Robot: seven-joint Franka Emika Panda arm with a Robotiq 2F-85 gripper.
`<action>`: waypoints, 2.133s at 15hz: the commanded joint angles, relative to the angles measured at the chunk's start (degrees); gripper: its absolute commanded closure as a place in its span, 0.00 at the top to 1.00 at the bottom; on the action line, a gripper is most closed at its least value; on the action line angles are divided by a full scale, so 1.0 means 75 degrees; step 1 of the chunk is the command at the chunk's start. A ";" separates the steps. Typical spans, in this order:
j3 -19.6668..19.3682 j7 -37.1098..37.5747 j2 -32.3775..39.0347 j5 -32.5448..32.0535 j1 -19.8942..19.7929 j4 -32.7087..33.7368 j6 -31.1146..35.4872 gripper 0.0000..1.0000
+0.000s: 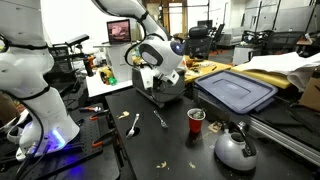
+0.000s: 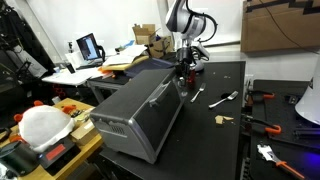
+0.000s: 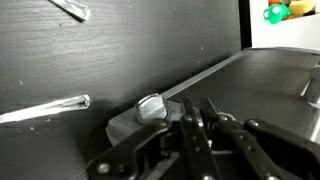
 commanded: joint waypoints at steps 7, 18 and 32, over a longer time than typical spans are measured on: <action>-0.0056 -0.0862 0.0505 0.1773 -0.0134 0.0137 -0.0769 0.03; -0.0292 -0.1832 0.1091 0.3377 -0.0318 0.0103 -0.1892 0.03; -0.0874 -0.1622 0.0293 0.2744 0.0759 -0.0417 -0.0443 1.00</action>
